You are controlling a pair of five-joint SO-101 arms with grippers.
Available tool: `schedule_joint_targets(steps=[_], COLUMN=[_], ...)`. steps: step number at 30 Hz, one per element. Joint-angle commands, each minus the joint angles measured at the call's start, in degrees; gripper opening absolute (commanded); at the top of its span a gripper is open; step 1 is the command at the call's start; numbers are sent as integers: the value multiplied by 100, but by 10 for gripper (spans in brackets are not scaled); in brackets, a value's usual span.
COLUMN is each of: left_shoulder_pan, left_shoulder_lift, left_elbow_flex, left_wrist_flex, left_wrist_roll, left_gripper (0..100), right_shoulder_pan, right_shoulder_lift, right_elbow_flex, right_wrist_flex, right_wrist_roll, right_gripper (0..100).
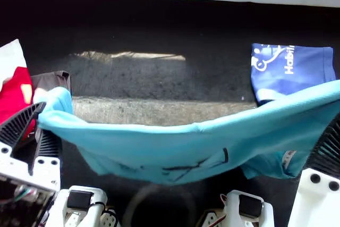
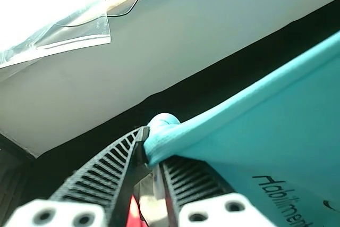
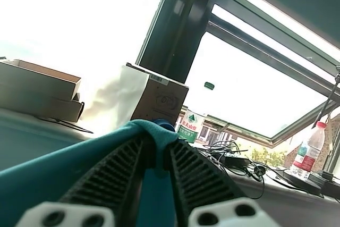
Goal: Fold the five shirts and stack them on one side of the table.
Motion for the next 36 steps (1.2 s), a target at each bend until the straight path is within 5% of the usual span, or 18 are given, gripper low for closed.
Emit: schedule_joint_targets(steps=[1, 15, 27, 36], left_shoulder_pan=[40, -681, -734, -734], left_shoulder_lift=[57, 2422, 4514, 5420], left_elbow_flex=[48, 998, 1033, 1024], left_wrist_flex=[-18, -2215, -3815, -4378], left_wrist_roll=[-26, -35, -35, -281], left_gripper=[10, 10, 10, 10], right_shoulder_pan=[22, -892, -901, -998], right_shoulder_lift=[92, 2264, 4532, 5200], right_elbow_flex=[-13, 2114, 2141, 2141], right_wrist_flex=[-31, -1851, -3275, -3319], right_wrist_roll=[18, 26, 44, 26], right_gripper=[7, 7, 7, 7])
